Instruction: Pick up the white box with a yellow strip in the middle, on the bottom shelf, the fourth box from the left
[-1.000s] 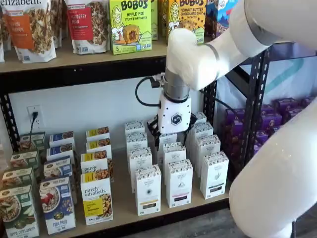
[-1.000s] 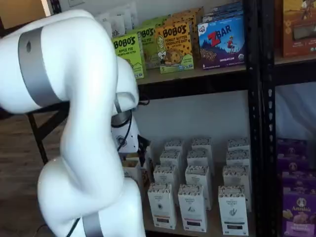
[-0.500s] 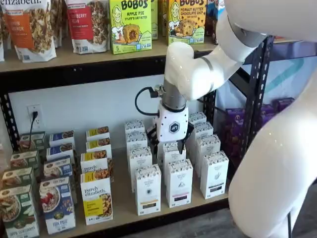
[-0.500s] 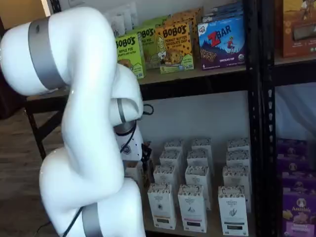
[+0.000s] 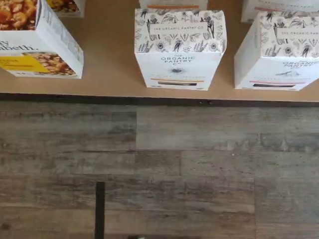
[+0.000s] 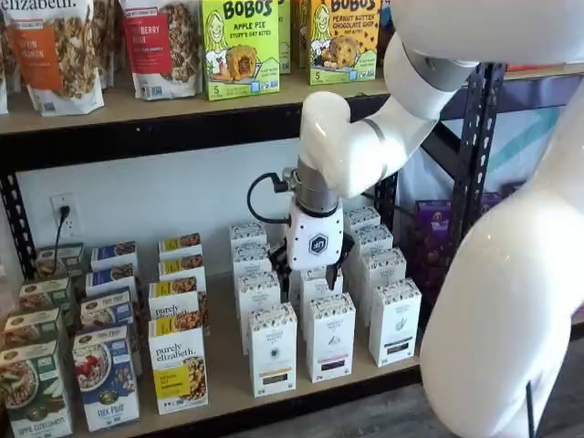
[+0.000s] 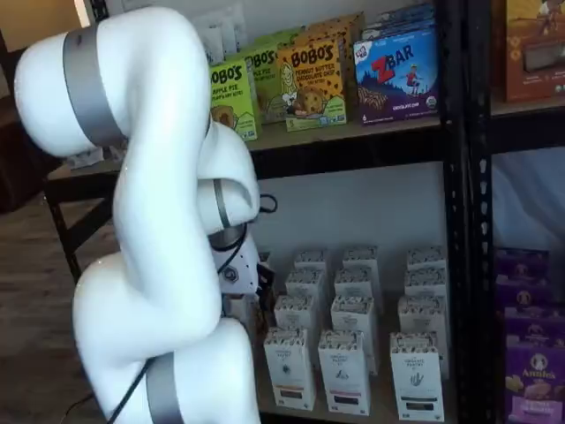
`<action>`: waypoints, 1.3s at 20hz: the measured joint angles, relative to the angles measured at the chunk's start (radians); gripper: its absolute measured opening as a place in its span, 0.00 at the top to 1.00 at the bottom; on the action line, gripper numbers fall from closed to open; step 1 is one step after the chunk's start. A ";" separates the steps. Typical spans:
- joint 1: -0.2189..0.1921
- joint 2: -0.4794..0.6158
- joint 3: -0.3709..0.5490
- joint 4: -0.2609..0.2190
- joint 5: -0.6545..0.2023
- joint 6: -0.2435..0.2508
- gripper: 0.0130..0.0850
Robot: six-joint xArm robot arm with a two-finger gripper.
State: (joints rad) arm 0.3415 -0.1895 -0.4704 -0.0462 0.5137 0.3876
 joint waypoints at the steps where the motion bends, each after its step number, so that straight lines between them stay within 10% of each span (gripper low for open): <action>1: -0.001 0.008 -0.002 -0.003 -0.003 0.002 0.00; 26: 0.004 0.216 -0.080 -0.066 -0.141 0.065 0.00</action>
State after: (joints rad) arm 0.3455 0.0268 -0.5501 -0.1122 0.3726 0.4529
